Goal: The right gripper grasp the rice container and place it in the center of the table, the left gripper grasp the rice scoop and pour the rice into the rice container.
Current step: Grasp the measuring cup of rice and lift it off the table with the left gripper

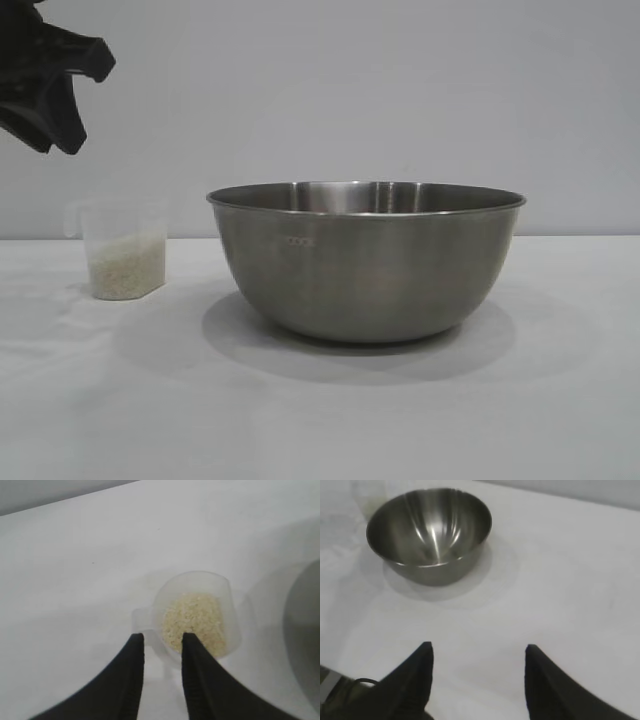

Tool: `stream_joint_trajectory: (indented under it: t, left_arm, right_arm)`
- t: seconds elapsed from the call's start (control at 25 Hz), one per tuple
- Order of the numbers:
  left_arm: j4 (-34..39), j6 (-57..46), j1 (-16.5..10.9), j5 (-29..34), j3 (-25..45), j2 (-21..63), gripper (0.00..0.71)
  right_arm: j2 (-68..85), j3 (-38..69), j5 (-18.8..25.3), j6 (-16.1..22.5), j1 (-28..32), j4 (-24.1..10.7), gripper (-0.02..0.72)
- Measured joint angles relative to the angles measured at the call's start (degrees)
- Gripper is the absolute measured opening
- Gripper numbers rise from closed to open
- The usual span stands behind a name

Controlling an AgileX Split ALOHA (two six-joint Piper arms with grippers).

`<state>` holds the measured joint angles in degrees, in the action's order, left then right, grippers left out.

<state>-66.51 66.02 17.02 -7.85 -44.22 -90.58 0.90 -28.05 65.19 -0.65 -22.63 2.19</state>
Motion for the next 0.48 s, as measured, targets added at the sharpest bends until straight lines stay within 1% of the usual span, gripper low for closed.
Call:
stream_joint_trajectory:
  t: [0.36,0.48]
  left_arm:
    - [0.12,-0.83,0.0,-0.48,0.0,0.37,0.153]
    - [3.86,-5.51,0.0,-1.39,0.0,0.37,0.153]
  right_arm:
    - [0.0,0.0,0.0,0.0,0.0,-0.03,0.391]
    - [0.0,0.0,0.0,0.0,0.0,-0.13,0.391]
